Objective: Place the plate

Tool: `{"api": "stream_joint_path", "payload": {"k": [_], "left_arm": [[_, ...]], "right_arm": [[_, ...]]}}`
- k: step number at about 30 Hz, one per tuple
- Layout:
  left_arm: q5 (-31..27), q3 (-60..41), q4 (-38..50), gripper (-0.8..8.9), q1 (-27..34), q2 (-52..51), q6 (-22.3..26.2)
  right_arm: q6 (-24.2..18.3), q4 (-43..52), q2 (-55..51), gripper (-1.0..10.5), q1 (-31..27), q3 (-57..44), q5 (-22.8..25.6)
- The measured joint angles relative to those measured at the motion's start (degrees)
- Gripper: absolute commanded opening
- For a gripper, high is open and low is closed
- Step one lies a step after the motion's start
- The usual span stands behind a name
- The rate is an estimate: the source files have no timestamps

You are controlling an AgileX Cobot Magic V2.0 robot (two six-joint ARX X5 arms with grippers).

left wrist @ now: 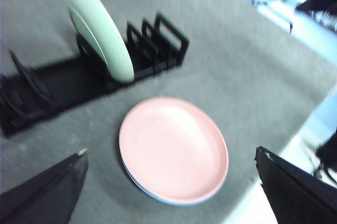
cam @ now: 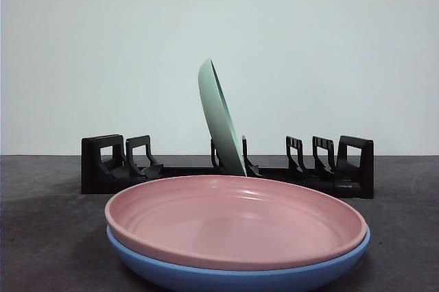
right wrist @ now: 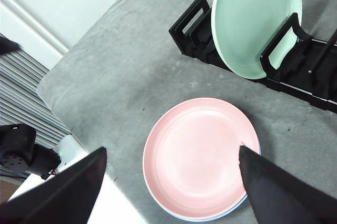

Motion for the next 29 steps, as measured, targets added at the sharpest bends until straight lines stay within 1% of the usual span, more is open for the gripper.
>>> {"api": "stream_joint_path", "payload": {"k": [4, 8, 11, 14, 20, 22, 26, 29], "left_arm": [[-3.0, 5.2, -2.7, 5.08, 0.0, -0.5, -0.2], [-3.2, 8.4, -3.8, 5.03, 0.0, -0.4, -0.2], [-3.2, 8.7, -4.4, 5.03, 0.0, -0.4, -0.2], [-3.2, 8.7, -6.2, 5.00, 0.0, -0.3, -0.2], [-3.2, 8.7, -6.4, 5.00, 0.0, -0.3, -1.5], [-3.2, 8.7, -6.6, 5.00, 0.0, -0.3, -1.7], [-3.2, 8.7, -7.0, 5.00, 0.0, -0.3, -1.7], [-3.2, 8.7, -7.3, 5.00, 0.0, -0.3, -1.7]], "right_arm": [[0.0, 0.3, 0.0, 4.0, 0.0, 0.0, 0.0], [0.3, 1.2, 0.2, 4.0, 0.0, 0.0, 0.0], [1.9, 3.5, 1.0, 4.0, 0.0, 0.0, 0.0], [4.2, 6.8, 2.8, 4.0, 1.2, 0.0, -0.1], [9.0, 14.0, 9.9, 4.0, 6.6, 0.0, 0.0], [11.1, 17.2, 13.0, 4.0, 8.5, 0.0, 0.0], [16.7, 23.7, 21.1, 4.0, 11.5, 0.8, 0.0], [18.7, 25.0, 27.9, 4.0, 13.1, 3.8, 0.0]]}}
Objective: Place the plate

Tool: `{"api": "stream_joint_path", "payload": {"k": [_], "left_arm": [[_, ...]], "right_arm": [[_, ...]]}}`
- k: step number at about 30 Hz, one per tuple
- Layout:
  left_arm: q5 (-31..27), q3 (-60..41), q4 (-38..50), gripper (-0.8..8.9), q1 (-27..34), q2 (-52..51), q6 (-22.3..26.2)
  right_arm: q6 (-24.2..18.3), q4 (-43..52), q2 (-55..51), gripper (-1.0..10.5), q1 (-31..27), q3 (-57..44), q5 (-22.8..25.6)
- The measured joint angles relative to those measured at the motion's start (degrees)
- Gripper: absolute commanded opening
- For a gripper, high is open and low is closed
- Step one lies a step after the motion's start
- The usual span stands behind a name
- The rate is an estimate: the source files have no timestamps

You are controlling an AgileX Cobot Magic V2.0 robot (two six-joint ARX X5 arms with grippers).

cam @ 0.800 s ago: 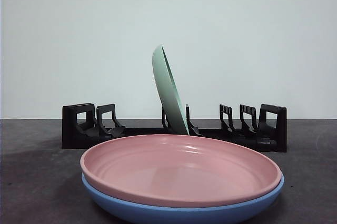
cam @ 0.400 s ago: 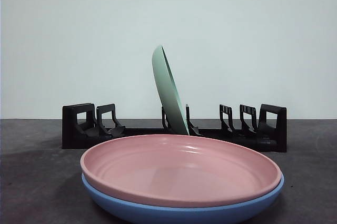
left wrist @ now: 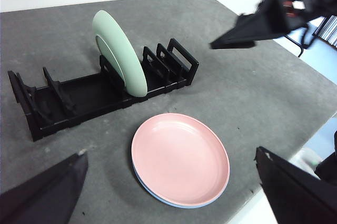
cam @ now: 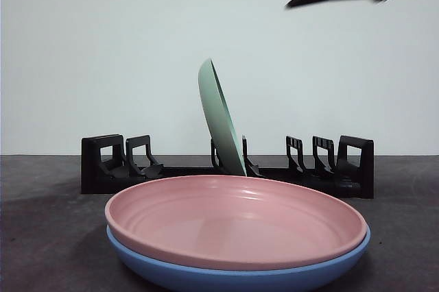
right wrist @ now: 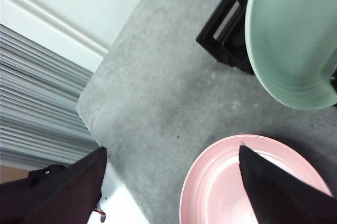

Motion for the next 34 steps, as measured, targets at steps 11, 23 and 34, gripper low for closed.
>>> {"api": "stream_joint_path", "payload": {"k": [11, 23, 34], "left_arm": [[0.0, 0.0, -1.4, 5.00, 0.0, 0.0, 0.0], [0.0, 0.0, -1.3, 5.00, 0.0, 0.0, 0.0], [0.0, 0.0, -1.3, 5.00, 0.0, 0.0, 0.1]], "right_arm": [[0.4, 0.2, 23.3, 4.0, 1.8, 20.8, 1.7], [0.1, 0.7, 37.4, 3.9, 2.1, 33.8, 7.5], [0.1, -1.0, 39.7, 3.1, 2.2, 33.8, 8.6]]}}
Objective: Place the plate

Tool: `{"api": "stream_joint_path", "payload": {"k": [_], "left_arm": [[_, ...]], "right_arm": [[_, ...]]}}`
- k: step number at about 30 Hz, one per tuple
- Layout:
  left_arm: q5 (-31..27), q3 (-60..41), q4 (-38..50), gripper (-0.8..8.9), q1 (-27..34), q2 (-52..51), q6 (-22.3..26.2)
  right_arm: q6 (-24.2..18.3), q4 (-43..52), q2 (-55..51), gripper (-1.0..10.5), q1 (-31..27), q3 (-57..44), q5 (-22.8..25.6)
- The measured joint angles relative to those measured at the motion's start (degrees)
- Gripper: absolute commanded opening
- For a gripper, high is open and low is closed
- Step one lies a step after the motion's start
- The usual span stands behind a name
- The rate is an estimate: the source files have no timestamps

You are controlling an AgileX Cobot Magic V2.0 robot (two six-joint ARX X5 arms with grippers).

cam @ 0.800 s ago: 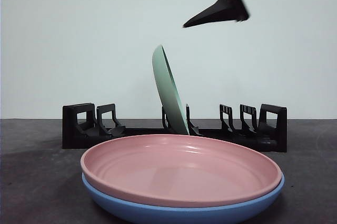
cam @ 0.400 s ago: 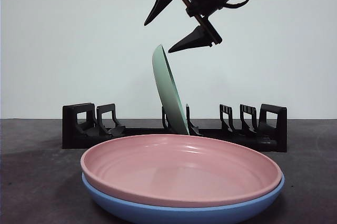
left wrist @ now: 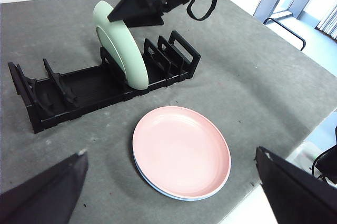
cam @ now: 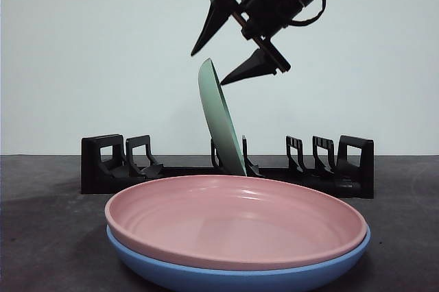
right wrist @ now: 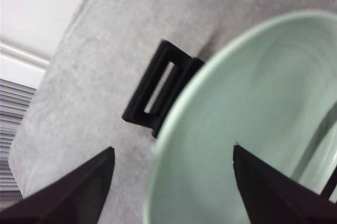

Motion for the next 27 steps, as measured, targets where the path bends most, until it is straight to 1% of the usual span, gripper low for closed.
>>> {"api": "stream_joint_path", "payload": {"k": [2, 6, 9, 15, 19, 22, 27], "left_arm": [[0.0, 0.0, 0.0, 5.00, 0.0, 0.0, 0.0], [0.0, 0.0, 0.0, 5.00, 0.0, 0.0, 0.0], [0.0, 0.0, 0.0, 5.00, 0.0, 0.0, 0.0], [0.0, 0.0, 0.0, 5.00, 0.0, 0.0, 0.0], [0.0, 0.0, -0.2, 5.00, 0.0, 0.0, 0.0], [0.0, 0.0, -0.6, 5.00, 0.0, 0.0, 0.0], [0.0, 0.0, -2.1, 5.00, 0.0, 0.0, 0.0]], "right_arm": [[0.0, -0.4, 0.4, 2.6, 0.1, 0.0, 0.0], [0.0, -0.3, 0.6, 0.9, 0.5, 0.0, 0.0], [0.0, -0.1, 0.6, 0.1, 0.6, 0.0, -0.5], [0.5, 0.0, 0.6, 0.1, 0.7, 0.4, -0.8], [1.1, -0.4, 0.6, 0.1, 0.7, 0.9, -2.4], [1.6, -1.4, 0.6, 0.1, 0.2, 2.7, -2.8], [1.9, -2.5, -1.3, 0.1, 1.0, 6.0, -3.0]]}}
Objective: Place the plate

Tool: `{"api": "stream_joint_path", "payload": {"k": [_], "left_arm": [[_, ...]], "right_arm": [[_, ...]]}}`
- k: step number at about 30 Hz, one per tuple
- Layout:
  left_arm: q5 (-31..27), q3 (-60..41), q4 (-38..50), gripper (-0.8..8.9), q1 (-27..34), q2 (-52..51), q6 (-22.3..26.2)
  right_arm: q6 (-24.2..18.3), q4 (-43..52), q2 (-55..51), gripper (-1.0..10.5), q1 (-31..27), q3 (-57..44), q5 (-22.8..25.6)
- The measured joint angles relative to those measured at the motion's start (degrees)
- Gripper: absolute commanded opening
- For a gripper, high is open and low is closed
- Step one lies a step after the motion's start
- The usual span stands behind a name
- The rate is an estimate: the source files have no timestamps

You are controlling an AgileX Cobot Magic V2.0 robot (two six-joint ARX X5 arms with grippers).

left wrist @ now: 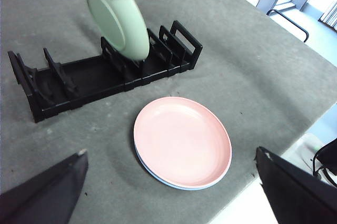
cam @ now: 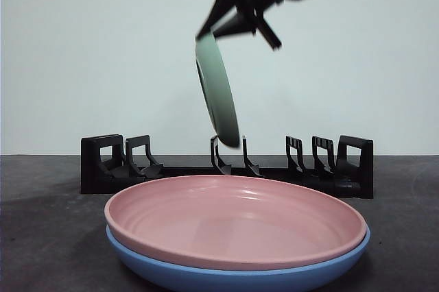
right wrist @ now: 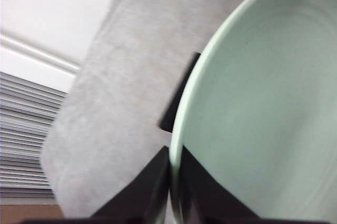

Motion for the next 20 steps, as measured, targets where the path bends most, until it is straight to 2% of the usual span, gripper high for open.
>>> {"api": "stream_joint_path", "payload": {"k": [7, 14, 20], "left_arm": [[0.0, 0.0, -0.5, 5.00, 0.0, 0.0, 0.0], [0.0, 0.0, -0.4, 5.00, 0.0, 0.0, 0.4], [0.0, 0.0, -0.4, 5.00, 0.0, 0.0, 0.9]], "right_arm": [[-1.7, -5.0, -9.0, 0.1, 0.8, 1.2, -0.6], [-10.6, -23.0, -16.3, 0.1, 3.5, 1.3, 9.7], [-15.2, -28.9, -22.2, 0.1, 8.8, -2.3, 14.1]]}}
